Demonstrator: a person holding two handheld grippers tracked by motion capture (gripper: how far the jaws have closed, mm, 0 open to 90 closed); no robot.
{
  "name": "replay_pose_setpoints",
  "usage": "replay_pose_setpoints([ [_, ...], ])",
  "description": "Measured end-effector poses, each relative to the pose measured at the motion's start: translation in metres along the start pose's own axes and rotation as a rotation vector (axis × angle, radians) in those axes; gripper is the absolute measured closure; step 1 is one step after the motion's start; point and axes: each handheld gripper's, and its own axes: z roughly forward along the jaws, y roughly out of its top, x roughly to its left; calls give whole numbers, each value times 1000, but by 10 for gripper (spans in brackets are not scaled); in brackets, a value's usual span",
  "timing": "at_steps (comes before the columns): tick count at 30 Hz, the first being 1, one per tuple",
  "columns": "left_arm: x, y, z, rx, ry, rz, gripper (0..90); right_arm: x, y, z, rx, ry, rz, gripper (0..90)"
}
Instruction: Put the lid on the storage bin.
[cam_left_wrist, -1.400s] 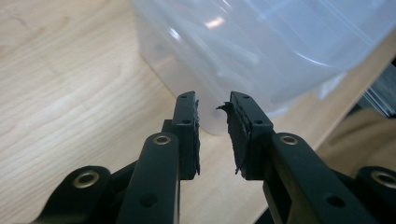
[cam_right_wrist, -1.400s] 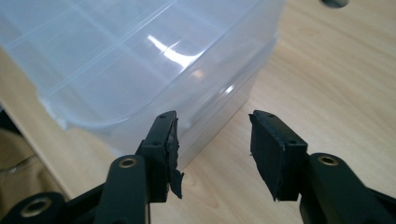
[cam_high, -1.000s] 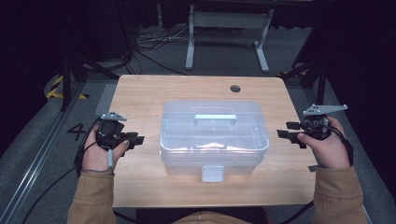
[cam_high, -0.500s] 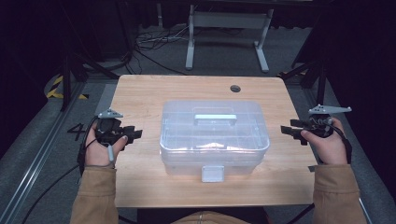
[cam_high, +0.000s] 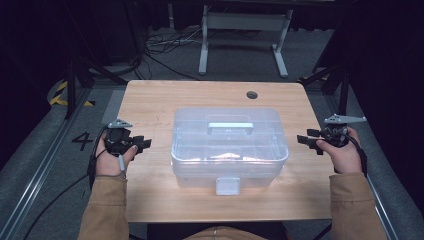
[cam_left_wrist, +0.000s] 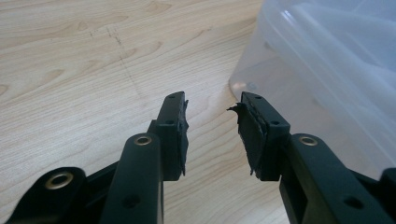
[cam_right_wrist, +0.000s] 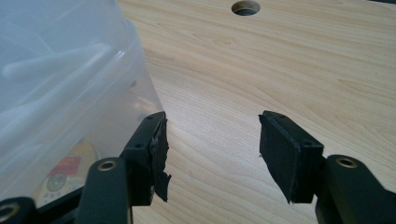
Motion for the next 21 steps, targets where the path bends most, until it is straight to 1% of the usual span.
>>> replay_pose_setpoints([
  [2,2,-2,3,2,2,-3,629,-2,-2,4,3,-3,8,426],
  [3,3,-2,4,5,1,-16,630,-3,-4,6,4,-2,15,425],
  [5,4,-3,6,10,5,-17,630,-4,-5,8,14,-7,15,426],
  [6,5,-4,8,21,5,-26,633,-5,-7,10,19,-16,17,434],
  [7,6,-6,10,25,11,-30,637,-6,-8,12,22,-17,17,436],
  [8,6,-6,12,36,12,-35,643,-7,-9,14,30,-12,26,436],
  [9,7,-7,14,35,19,-38,646,-8,-10,17,33,-13,24,437],
  [10,8,-8,16,43,14,-47,646,-8,-11,18,39,-16,26,441],
  [11,9,-9,17,48,15,-48,645,-9,-12,20,40,-18,22,442],
  [13,10,-10,20,56,17,-52,645,-10,-14,23,47,-18,34,443],
  [14,10,-11,21,59,18,-53,643,-11,-15,24,45,-22,29,443],
  [16,11,-13,25,70,22,-46,639,-12,-17,26,47,-25,40,445],
  [18,11,-14,28,82,19,-57,640,-14,-19,30,54,-32,43,452],
  [21,12,-16,33,95,17,-52,640,-16,-22,34,55,-38,52,459],
])
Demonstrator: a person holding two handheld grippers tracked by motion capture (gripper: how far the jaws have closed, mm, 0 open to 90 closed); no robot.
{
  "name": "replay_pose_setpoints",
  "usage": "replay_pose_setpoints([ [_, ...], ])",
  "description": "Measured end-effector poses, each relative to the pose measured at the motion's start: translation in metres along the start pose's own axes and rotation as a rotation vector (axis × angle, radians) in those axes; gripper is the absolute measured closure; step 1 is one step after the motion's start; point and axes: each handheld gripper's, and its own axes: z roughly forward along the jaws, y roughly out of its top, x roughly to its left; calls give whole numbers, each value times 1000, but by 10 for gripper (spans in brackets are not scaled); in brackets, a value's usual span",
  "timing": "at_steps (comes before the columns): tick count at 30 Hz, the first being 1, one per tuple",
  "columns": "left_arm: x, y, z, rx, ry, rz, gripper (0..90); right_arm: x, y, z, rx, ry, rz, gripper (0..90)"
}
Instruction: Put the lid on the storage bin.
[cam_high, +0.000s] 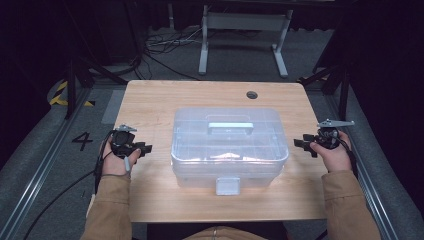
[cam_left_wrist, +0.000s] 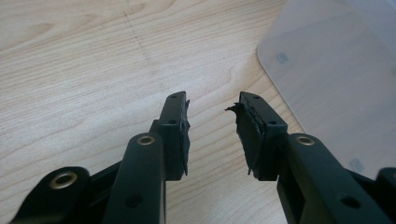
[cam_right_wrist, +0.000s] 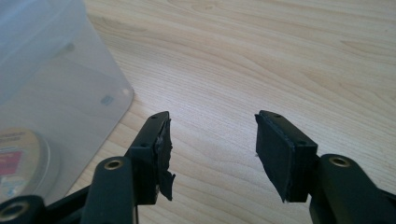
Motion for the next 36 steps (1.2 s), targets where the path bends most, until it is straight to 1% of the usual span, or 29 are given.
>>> replay_pose_setpoints([
  [1,0,0,2,0,-3,-1,640,-1,-1,2,3,-2,-4,465],
  [2,0,0,3,17,-7,4,639,-2,-2,3,6,-2,-1,464],
  [3,0,-1,5,18,-3,7,637,-2,-3,5,13,-1,1,464],
  [5,0,-2,8,35,3,16,633,-4,-5,8,19,-5,4,469],
  [6,0,-2,9,47,14,23,631,-4,-6,9,22,-8,3,470],
  [7,0,-3,11,53,16,22,631,-5,-7,10,26,-8,1,470],
  [9,1,-4,13,61,4,18,631,-5,-8,13,35,-12,4,471],
  [11,1,-4,14,71,6,15,629,-5,-9,16,44,-16,-2,471],
  [14,1,-6,18,90,-2,13,626,-5,-11,20,56,-15,-2,472],
  [15,1,-6,19,99,2,23,625,-5,-12,21,66,-12,-3,479],
  [16,1,-7,21,109,1,21,624,-5,-12,22,72,-8,-1,480],
  [18,1,-8,23,108,6,22,621,-4,-13,25,81,-7,-5,481],
  [19,1,-8,24,116,2,32,620,-3,-13,26,85,-6,-5,481],
  [20,1,-8,24,120,3,36,619,-3,-14,27,88,-8,-12,482],
  [22,0,-9,25,127,0,25,618,-1,-14,30,100,-10,-20,482],
  [24,0,-9,26,132,2,31,613,1,-15,32,102,-14,-28,481],
  [25,0,-9,26,141,-1,37,612,1,-15,32,100,-13,-34,481],
  [27,-2,-10,28,152,-3,31,610,3,-16,34,106,-11,-39,481],
  [28,-2,-11,29,148,1,28,609,4,-16,35,113,-12,-41,481],
  [29,-2,-11,30,156,-2,32,608,4,-16,36,115,-14,-48,481],
  [30,-2,-11,30,158,0,46,608,5,-17,38,120,-15,-52,481],
  [31,-2,-11,30,157,-5,39,606,6,-17,39,122,-19,-58,481],
  [34,-3,-11,31,160,-5,37,599,8,-17,41,127,-17,-67,480],
  [36,-4,-12,32,169,-6,47,595,9,-18,42,130,-19,-76,479],
])
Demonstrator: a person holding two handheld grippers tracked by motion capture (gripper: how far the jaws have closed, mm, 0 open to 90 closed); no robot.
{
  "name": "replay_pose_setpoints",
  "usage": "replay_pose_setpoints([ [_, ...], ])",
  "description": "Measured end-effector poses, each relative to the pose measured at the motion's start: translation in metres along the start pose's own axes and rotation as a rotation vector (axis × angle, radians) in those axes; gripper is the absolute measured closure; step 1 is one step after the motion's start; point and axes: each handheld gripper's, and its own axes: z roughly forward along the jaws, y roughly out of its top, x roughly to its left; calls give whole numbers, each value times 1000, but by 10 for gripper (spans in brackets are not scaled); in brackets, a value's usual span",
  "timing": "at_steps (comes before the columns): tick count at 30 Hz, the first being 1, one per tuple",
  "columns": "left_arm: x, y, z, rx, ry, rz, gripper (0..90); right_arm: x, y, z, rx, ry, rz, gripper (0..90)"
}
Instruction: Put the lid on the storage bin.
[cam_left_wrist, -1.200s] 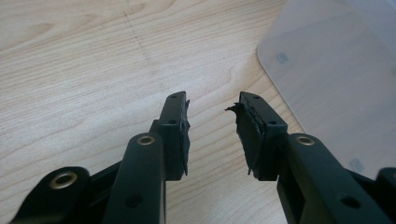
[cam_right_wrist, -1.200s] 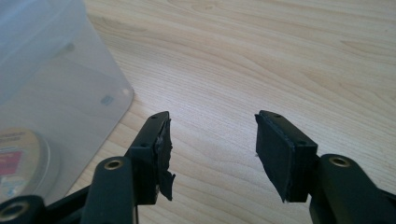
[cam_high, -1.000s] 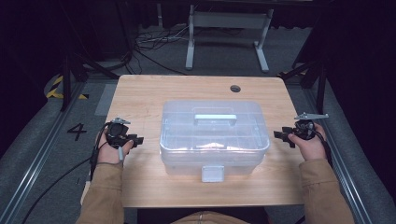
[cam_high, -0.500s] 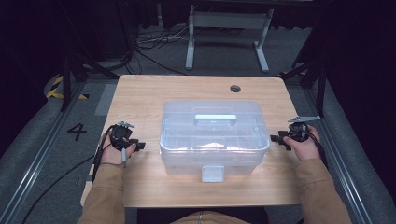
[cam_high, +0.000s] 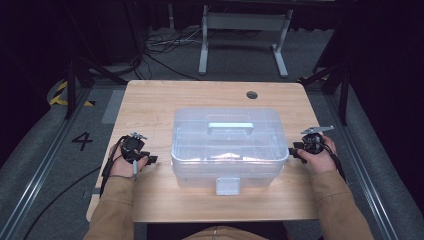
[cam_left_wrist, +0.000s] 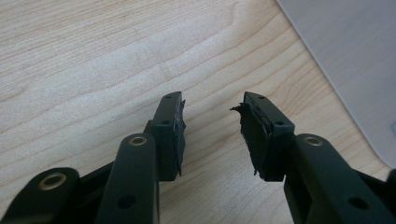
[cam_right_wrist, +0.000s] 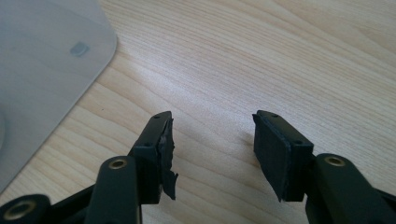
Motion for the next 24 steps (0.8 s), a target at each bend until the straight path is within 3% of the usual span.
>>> replay_pose_setpoints([
  [4,-1,0,2,10,-4,23,585,2,0,2,8,3,-5,476],
  [10,-3,1,4,49,-53,54,555,3,0,4,14,1,-26,457],
  [15,-4,1,4,54,-87,75,510,4,0,5,16,1,-49,396],
  [18,-5,1,5,52,-79,87,492,5,0,7,18,-7,-79,357],
  [24,-5,1,4,30,-61,108,484,5,1,8,9,-6,-80,347],
])
